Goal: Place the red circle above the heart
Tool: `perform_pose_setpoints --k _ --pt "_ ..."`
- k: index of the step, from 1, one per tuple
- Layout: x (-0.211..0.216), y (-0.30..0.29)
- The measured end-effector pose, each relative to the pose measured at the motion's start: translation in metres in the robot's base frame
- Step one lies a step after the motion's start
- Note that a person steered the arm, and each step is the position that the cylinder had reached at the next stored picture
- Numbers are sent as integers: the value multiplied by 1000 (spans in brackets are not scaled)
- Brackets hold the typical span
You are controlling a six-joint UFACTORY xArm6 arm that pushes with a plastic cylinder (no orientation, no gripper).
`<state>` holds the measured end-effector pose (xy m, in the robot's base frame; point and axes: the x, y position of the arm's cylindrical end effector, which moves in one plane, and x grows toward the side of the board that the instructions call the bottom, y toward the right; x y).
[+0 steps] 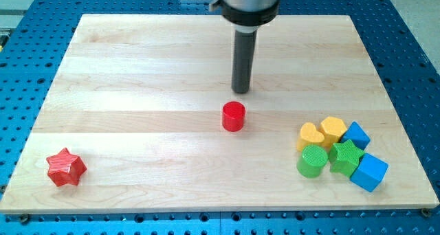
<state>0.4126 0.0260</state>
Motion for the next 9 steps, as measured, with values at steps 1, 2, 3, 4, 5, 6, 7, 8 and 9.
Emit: perform_pose_setpoints --k 1,2,3,4,5,6,7,8,9 --pt "0 -56" --pt "30 -68" --pt "63 -49" --pt "76 23" --pt "73 73" --pt "62 63" --pt "38 -31" --pt "36 -150" --pt "46 -271"
